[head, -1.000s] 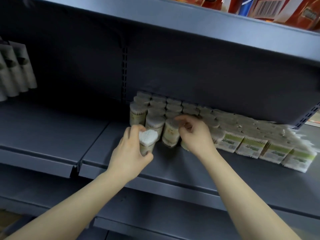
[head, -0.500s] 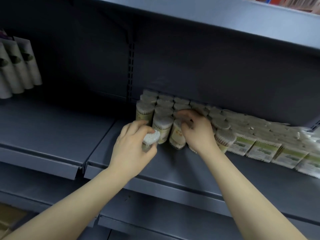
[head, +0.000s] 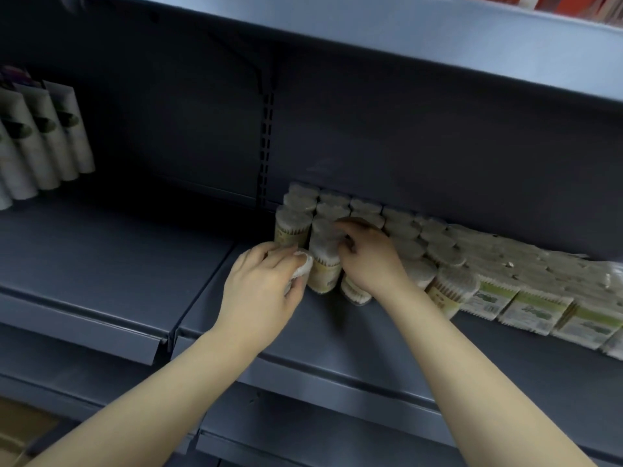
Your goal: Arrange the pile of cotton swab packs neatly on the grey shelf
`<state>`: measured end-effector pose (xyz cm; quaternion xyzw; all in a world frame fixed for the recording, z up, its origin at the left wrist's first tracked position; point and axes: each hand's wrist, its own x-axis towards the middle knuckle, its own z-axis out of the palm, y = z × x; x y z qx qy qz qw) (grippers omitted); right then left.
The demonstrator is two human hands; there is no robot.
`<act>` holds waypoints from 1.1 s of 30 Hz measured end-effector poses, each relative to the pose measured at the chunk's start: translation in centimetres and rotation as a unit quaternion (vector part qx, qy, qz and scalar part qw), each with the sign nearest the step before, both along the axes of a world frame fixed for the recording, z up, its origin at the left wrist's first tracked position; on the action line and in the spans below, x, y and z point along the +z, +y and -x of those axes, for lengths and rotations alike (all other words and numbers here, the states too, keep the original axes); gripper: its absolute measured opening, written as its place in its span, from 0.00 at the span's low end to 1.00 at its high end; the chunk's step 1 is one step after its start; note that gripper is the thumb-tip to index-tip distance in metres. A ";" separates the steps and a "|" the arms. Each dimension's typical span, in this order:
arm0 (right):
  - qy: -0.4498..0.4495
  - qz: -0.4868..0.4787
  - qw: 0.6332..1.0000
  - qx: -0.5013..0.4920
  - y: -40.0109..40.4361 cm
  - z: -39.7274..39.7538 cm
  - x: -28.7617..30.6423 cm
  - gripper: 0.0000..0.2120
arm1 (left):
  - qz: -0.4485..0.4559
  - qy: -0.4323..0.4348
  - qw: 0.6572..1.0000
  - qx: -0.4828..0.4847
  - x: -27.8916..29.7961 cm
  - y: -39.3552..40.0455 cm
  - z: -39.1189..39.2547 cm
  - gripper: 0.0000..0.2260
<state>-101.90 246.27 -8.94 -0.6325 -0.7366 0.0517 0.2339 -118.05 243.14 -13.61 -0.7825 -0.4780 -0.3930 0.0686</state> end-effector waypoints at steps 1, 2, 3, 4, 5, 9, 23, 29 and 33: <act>-0.003 0.005 1.000 0.001 0.1 0.1 0.0 0.19 | 0.001 0.000 1.000 0.000 -0.1 0.2 0.1 0.16; -0.005 0.010 1.000 0.001 0.2 0.1 0.0 0.19 | 0.005 0.001 1.000 0.000 -0.2 0.4 0.1 0.16; -0.005 0.013 1.000 -0.001 0.3 0.1 0.1 0.19 | 0.007 0.006 1.000 0.002 -0.3 0.7 0.2 0.16; -0.005 0.016 1.000 -0.003 0.4 0.1 0.2 0.19 | 0.007 0.012 1.000 0.005 -0.4 0.9 0.3 0.16; -0.005 0.019 1.000 -0.005 0.5 0.1 0.2 0.20 | 0.009 0.017 1.000 0.007 -0.5 1.2 0.3 0.17; -0.003 0.045 0.999 -0.006 0.6 0.3 0.2 0.19 | 0.014 0.015 1.000 0.011 -0.7 2.0 0.6 0.18; -0.019 0.058 0.998 0.005 0.6 0.4 0.0 0.19 | 0.100 -0.034 0.993 -0.061 -0.4 4.1 -0.2 0.25; -0.032 0.056 0.998 0.009 0.6 0.4 -0.1 0.20 | 0.122 -0.027 0.989 -0.083 -1.1 5.2 -0.3 0.24; -0.049 0.053 0.997 0.003 0.3 0.5 -0.1 0.19 | 0.130 -0.031 0.988 -0.080 -0.7 5.2 -0.5 0.25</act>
